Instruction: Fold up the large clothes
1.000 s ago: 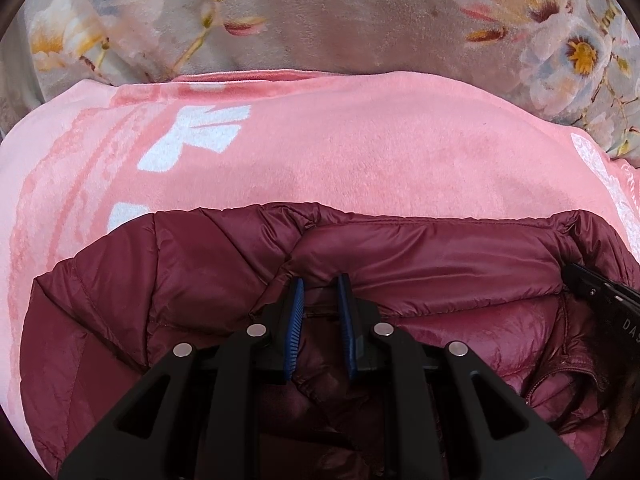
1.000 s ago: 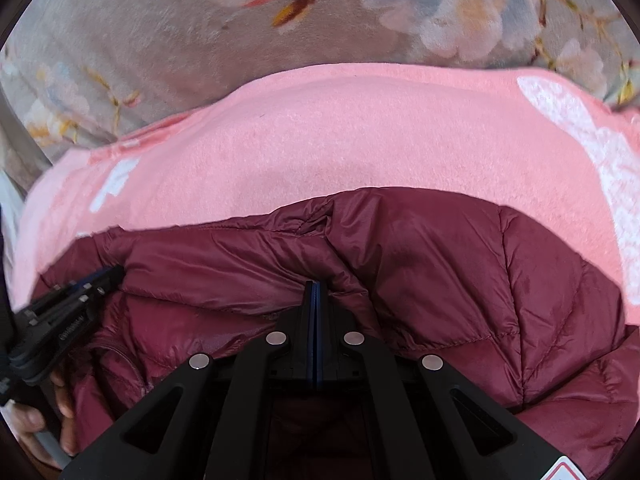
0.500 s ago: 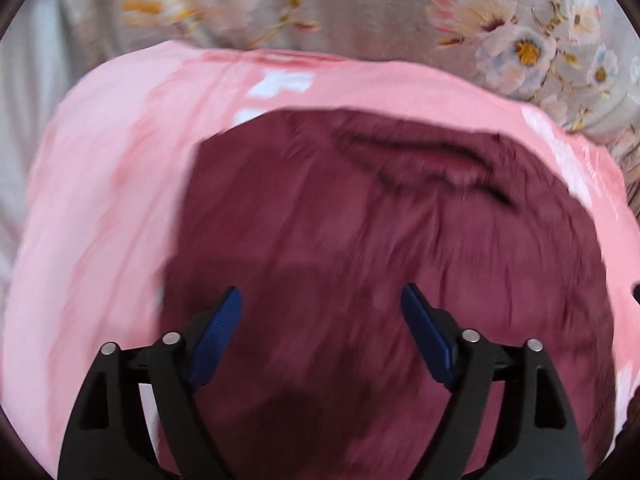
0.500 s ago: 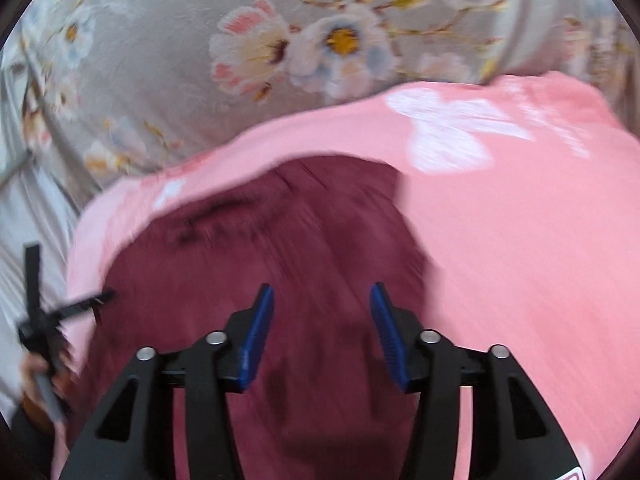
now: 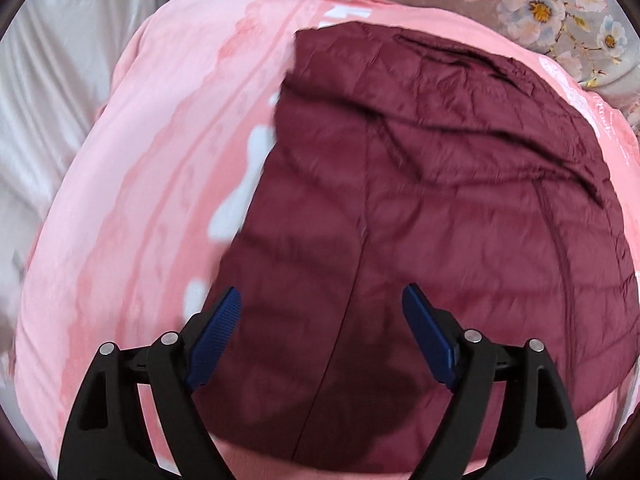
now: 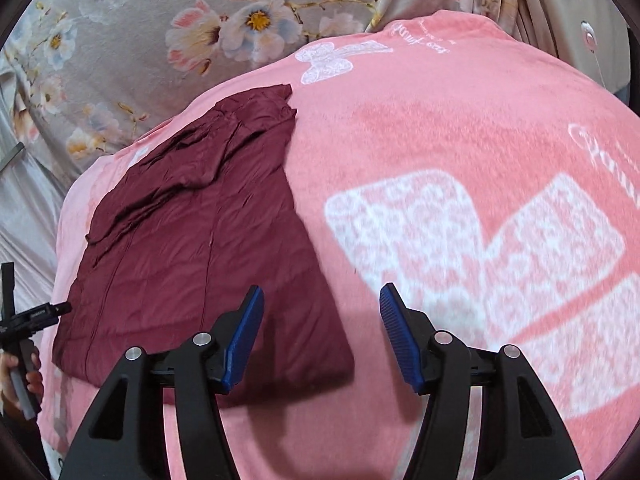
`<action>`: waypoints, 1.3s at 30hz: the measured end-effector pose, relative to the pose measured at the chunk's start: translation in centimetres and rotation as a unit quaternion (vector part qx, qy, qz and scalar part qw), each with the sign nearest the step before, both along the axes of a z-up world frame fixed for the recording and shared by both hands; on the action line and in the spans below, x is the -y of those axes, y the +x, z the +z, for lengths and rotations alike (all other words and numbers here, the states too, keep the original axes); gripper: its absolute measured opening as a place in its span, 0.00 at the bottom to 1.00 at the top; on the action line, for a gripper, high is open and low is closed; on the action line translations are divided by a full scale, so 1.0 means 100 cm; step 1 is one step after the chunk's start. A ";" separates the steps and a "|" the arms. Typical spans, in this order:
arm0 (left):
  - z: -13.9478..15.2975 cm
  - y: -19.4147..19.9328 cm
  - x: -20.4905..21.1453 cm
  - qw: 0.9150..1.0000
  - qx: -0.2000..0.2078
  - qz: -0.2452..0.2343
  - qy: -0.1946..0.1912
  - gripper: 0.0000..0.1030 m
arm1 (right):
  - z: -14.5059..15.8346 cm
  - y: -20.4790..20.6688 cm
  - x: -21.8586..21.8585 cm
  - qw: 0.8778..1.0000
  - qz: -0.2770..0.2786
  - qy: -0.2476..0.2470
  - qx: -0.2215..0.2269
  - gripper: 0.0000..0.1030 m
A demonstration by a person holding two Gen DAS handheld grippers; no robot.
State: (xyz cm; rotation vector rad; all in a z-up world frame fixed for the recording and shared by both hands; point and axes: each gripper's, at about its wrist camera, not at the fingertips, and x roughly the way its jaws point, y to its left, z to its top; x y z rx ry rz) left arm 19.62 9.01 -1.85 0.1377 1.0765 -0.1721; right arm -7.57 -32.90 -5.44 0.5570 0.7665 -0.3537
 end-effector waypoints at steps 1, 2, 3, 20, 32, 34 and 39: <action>-0.003 -0.006 -0.007 1.000 -0.002 0.007 0.001 0.85 | -0.001 -0.002 -0.003 1.000 0.002 0.005 0.002 0.58; -0.005 -0.011 -0.012 1.000 -0.005 0.013 -0.001 0.86 | -0.004 -0.004 -0.006 1.000 0.005 0.011 0.003 0.58; -0.007 -0.015 -0.018 1.000 -0.008 0.017 -0.005 0.86 | -0.005 -0.006 -0.009 1.000 0.007 0.014 0.002 0.59; -0.017 -0.033 -0.116 0.962 -0.050 0.132 -0.234 0.85 | -0.014 -0.012 -0.022 0.996 0.010 0.077 0.036 0.59; 0.007 -0.045 -0.098 0.963 -0.022 0.084 -0.256 0.06 | 0.027 -0.019 -0.033 0.991 0.019 0.051 0.122 0.04; 0.024 -0.058 -0.103 0.958 -0.010 0.070 -0.276 0.05 | 0.054 -0.034 -0.043 0.987 0.026 0.020 0.154 0.03; 0.086 -0.110 -0.127 0.949 0.053 0.046 -0.308 0.04 | 0.117 -0.080 -0.066 0.971 0.040 -0.048 0.230 0.03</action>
